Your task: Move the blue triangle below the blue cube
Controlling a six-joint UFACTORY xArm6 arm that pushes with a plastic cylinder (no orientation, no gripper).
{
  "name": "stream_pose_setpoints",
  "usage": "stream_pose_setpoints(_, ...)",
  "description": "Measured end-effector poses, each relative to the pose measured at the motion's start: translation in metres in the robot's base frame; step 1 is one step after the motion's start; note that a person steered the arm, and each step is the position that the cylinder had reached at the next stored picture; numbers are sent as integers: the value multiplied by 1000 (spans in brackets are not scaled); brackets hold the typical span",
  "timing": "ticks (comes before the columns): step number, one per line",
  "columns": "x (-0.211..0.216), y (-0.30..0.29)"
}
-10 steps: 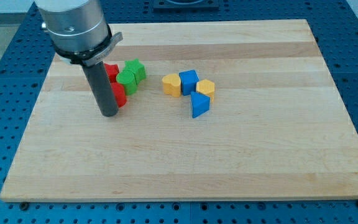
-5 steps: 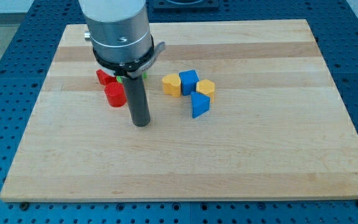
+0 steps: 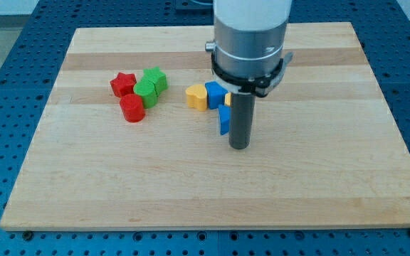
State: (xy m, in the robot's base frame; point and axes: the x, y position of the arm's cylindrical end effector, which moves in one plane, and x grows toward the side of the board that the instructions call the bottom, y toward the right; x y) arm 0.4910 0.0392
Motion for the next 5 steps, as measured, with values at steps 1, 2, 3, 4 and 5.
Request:
stream_pose_setpoints(1, -3, 0)
stream_pose_setpoints(2, -20, 0)
stream_pose_setpoints(3, -21, -8)
stream_pose_setpoints(4, -24, -8)
stream_pose_setpoints(5, -24, -8)
